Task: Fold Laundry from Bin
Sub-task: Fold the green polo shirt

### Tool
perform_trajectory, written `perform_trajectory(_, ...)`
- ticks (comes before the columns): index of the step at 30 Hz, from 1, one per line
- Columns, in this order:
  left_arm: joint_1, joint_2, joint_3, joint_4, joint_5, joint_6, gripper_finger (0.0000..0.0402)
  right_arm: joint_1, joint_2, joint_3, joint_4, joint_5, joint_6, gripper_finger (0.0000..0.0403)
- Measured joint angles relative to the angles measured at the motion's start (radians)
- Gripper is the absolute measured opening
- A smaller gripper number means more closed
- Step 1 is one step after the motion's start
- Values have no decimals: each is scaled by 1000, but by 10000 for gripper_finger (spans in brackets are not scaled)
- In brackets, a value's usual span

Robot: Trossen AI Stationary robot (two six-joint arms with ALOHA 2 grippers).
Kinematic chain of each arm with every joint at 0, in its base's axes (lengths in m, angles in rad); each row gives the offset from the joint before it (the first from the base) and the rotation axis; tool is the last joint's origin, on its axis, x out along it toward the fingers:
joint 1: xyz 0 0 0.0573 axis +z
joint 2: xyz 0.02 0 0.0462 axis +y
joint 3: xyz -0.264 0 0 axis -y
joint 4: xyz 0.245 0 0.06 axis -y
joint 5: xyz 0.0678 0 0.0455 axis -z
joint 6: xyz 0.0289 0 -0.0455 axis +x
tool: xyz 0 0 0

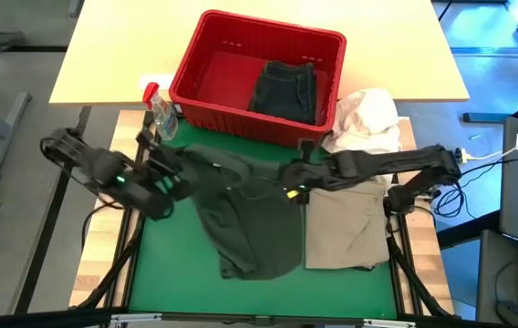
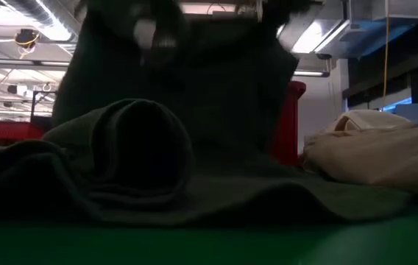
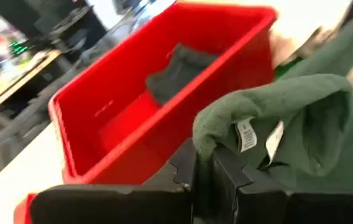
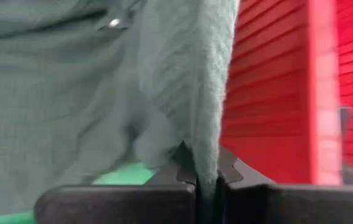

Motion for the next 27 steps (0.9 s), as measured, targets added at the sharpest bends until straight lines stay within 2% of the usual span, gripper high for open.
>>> perform_trajectory(6,77,2,-287,58,-3,-195,22,-77,0,-256,276,-157,13,5)
perform_trajectory(12,160,2,-491,130,-42,-289,26,-131,0,-385,452,-159,43,5)
perform_trajectory(16,240,2,-580,207,-44,-285,48,-187,0,-431,546,-159,45,9)
perform_trajectory(19,324,1,-655,290,-36,-260,76,-242,10,-450,613,-159,47,36)
perform_trajectory(22,420,2,-728,400,-7,-199,104,-306,42,-452,649,-158,64,84)
perform_trajectory(25,491,2,-754,457,93,-173,124,-348,55,-440,607,-175,78,130)
perform_trajectory(27,501,2,-744,466,183,-164,133,-352,50,-411,536,-217,90,152)
